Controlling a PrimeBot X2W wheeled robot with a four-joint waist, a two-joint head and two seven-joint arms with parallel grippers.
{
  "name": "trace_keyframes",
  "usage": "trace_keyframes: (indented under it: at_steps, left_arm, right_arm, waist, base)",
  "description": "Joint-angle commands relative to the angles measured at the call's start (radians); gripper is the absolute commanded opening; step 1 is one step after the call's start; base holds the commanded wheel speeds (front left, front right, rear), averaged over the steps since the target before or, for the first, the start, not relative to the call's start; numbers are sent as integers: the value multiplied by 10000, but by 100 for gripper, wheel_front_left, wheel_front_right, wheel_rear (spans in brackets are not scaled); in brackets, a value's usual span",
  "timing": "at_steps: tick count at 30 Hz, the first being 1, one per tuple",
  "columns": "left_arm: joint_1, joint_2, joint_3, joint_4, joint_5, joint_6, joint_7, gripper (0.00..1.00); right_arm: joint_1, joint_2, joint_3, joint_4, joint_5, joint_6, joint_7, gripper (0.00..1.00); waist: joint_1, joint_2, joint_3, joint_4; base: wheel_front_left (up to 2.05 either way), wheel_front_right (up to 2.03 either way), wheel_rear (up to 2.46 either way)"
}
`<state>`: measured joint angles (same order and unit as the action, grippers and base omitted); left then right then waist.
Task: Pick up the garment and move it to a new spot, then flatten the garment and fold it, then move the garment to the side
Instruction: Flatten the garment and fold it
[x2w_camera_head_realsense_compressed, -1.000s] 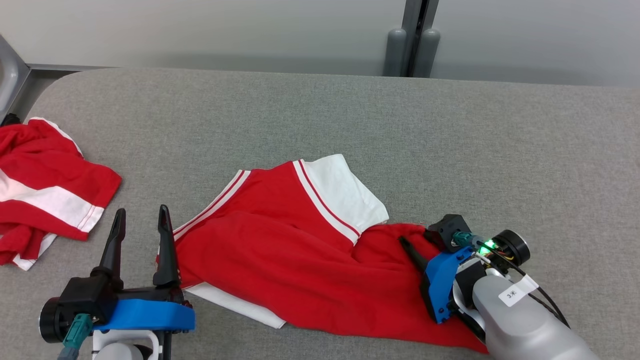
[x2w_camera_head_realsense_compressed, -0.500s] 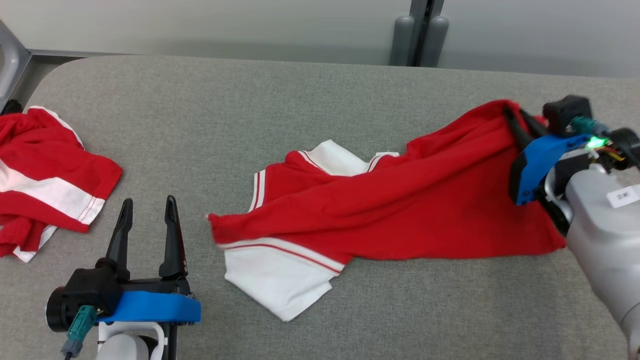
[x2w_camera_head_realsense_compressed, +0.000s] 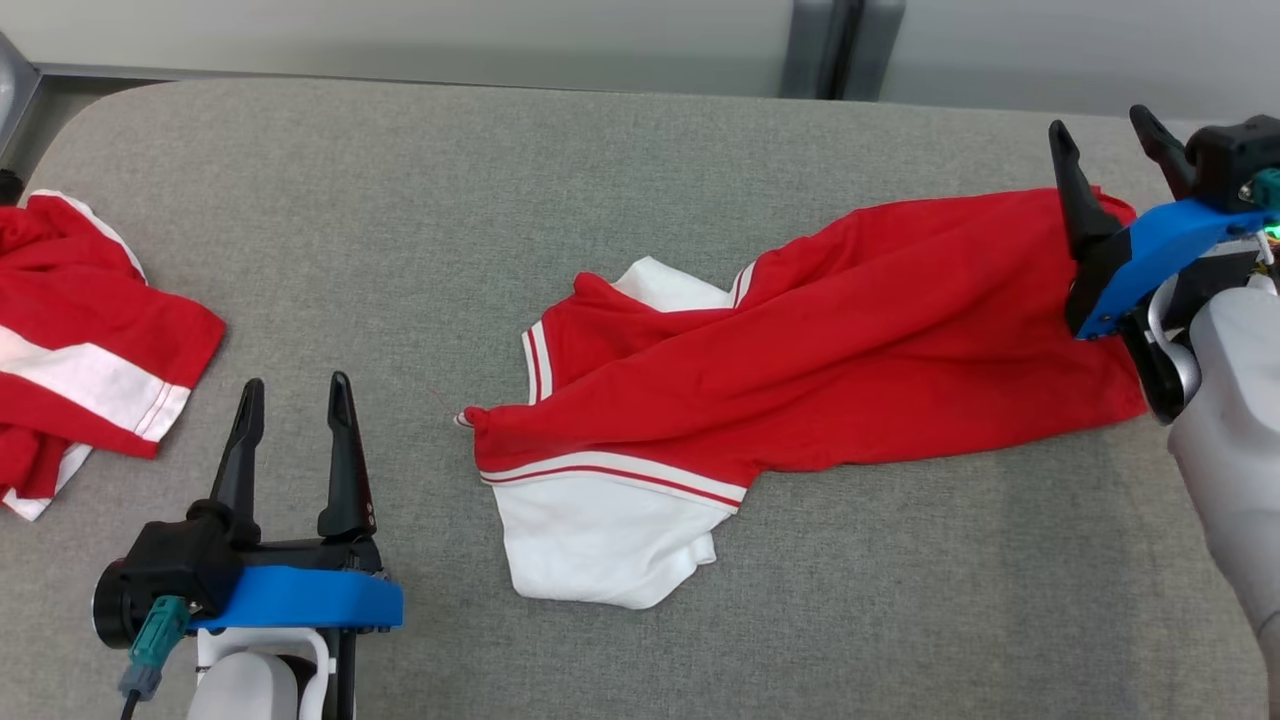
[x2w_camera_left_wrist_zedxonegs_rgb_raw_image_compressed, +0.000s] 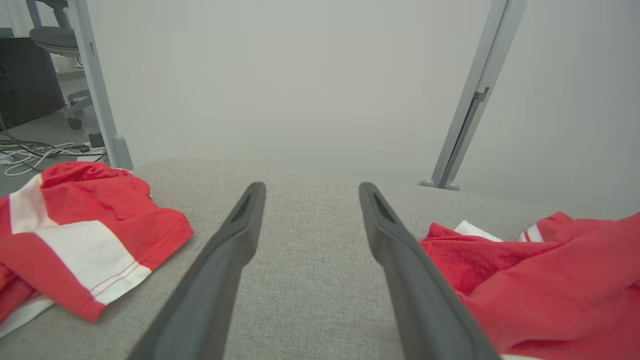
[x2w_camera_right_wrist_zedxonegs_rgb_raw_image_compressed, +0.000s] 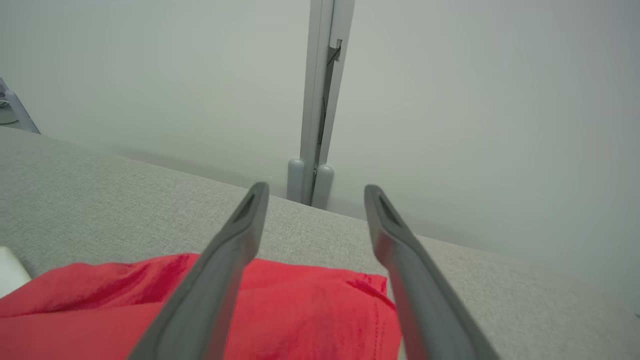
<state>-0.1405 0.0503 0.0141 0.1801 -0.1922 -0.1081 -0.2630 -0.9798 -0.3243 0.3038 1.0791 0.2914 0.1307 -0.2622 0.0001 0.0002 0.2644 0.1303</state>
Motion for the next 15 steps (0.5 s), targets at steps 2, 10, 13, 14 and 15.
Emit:
trace_keyframes:
  at_steps: [2,10,13,14,15]
  left_arm:
    - [-28,0,63,4,88,4,-24,100]
    - [253,0,226,-1,245,-61,-24,100]
    - [380,0,285,14,303,-86,-26,100]
    - [412,-1,309,21,321,-89,-26,100]
    - [445,-1,324,33,336,-90,-24,100]
  right_arm:
    - [617,100,-459,-695,-216,1,-34,100]
    - [3191,712,-1806,-3778,-937,1,-32,100]
    - [4292,1103,-2138,-4965,-1067,1,-34,100]
    - [4690,1264,-2237,-5329,-1096,1,-34,100]
    - [5062,1399,-2330,-5651,-1129,1,-34,100]
  waist:
    - [-1,-2,-157,-197]
    - [-1,-2,-647,-644]
    - [-1,-2,-818,-753]
    - [-1,-2,-863,-781]
    - [-1,-2,-896,-801]
  base:
    - [0,0,0]
    - [0,0,0]
    - [0,0,0]
    - [0,0,0]
    - [0,0,0]
